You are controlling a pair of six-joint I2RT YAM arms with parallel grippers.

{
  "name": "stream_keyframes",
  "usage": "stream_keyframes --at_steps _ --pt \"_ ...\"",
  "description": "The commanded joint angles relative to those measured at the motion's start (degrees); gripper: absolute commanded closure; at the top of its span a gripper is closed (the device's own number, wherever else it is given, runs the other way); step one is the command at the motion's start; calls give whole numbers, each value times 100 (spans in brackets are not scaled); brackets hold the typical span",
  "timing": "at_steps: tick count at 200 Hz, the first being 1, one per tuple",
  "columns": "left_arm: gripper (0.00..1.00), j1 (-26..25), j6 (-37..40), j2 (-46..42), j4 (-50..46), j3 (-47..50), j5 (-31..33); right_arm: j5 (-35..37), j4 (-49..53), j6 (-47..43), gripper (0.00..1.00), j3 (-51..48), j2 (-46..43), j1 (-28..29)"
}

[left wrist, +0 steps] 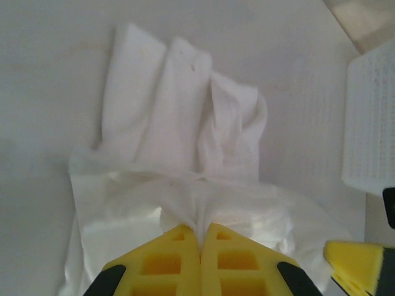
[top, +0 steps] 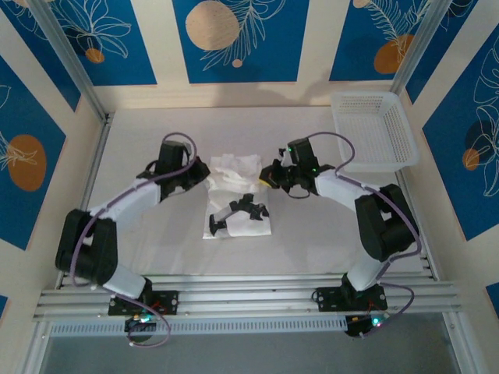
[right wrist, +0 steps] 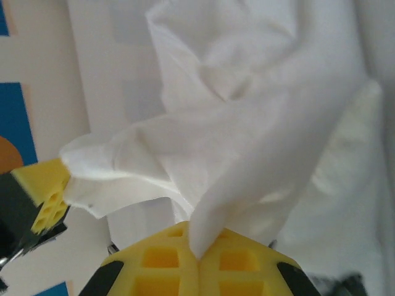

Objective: Fold the inside-out t-shirt

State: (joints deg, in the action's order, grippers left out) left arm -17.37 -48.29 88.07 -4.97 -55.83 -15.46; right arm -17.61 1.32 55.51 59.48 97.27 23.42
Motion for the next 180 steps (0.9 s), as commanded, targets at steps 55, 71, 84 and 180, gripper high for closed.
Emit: stream_keyframes --at_steps 55,71,84,180 --pt "96 469 492 2191 -352 -1942 -859 299 933 -139 94 2155 1779 -266" --pt "93 555 481 2502 -446 -2319 -888 243 907 -157 86 2483 2060 -416" --pt "88 639 455 2705 -502 -2586 -858 101 1070 -246 78 2892 2314 -533" --pt "52 891 1643 2249 -1210 -2487 -636 381 1585 -2139 47 2321 1667 -728"
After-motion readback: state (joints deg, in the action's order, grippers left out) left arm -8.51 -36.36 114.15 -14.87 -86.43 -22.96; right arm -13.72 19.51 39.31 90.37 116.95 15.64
